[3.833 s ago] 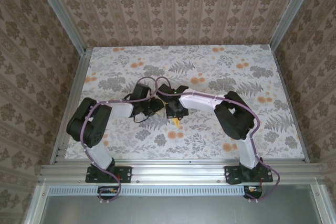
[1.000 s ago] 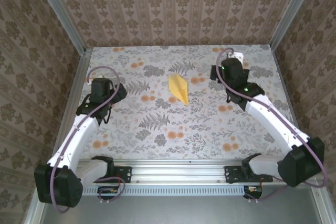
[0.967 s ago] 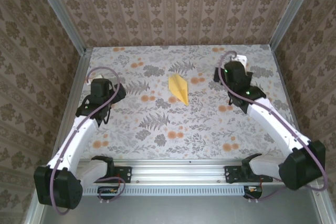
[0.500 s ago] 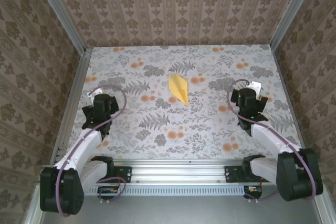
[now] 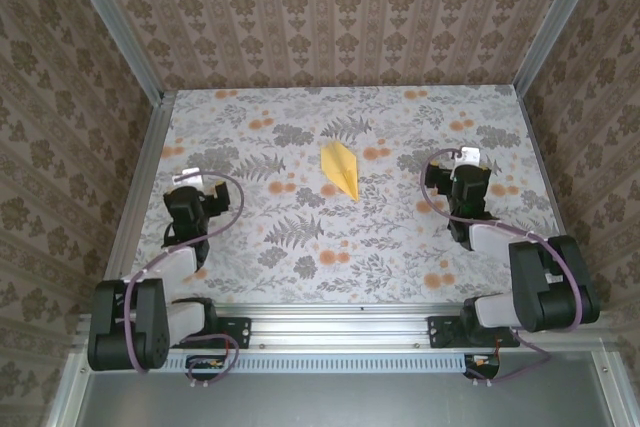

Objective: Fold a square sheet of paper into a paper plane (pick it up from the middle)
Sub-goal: Reset both arms

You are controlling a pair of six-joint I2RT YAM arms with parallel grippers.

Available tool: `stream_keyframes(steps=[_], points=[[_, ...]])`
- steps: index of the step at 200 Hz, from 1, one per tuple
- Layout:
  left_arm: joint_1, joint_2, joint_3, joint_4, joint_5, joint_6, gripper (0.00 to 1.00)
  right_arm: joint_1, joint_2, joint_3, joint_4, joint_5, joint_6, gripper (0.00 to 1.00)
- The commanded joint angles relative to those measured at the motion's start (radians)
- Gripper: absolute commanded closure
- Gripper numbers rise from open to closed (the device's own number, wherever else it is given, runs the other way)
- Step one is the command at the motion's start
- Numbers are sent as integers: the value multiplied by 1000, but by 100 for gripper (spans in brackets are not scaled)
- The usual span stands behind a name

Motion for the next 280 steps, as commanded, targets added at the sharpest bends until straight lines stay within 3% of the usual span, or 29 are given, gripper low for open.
stream_keyframes(steps=[1, 45, 109, 145, 280], points=[[15, 51, -6, 163, 123, 43, 0, -30, 58, -40, 167, -102, -19, 0], [27, 152, 25, 245, 129, 68, 0, -51, 177, -64, 317, -166, -11, 0], [30, 341, 110, 264, 108, 66, 0, -50, 175, -47, 280, -163, -16, 0], [-4, 343, 132, 225, 59, 94, 0, -50, 175, -47, 278, -161, -16, 0], [-3, 347, 137, 219, 69, 94, 0, -50, 175, -46, 278, -161, -17, 0]])
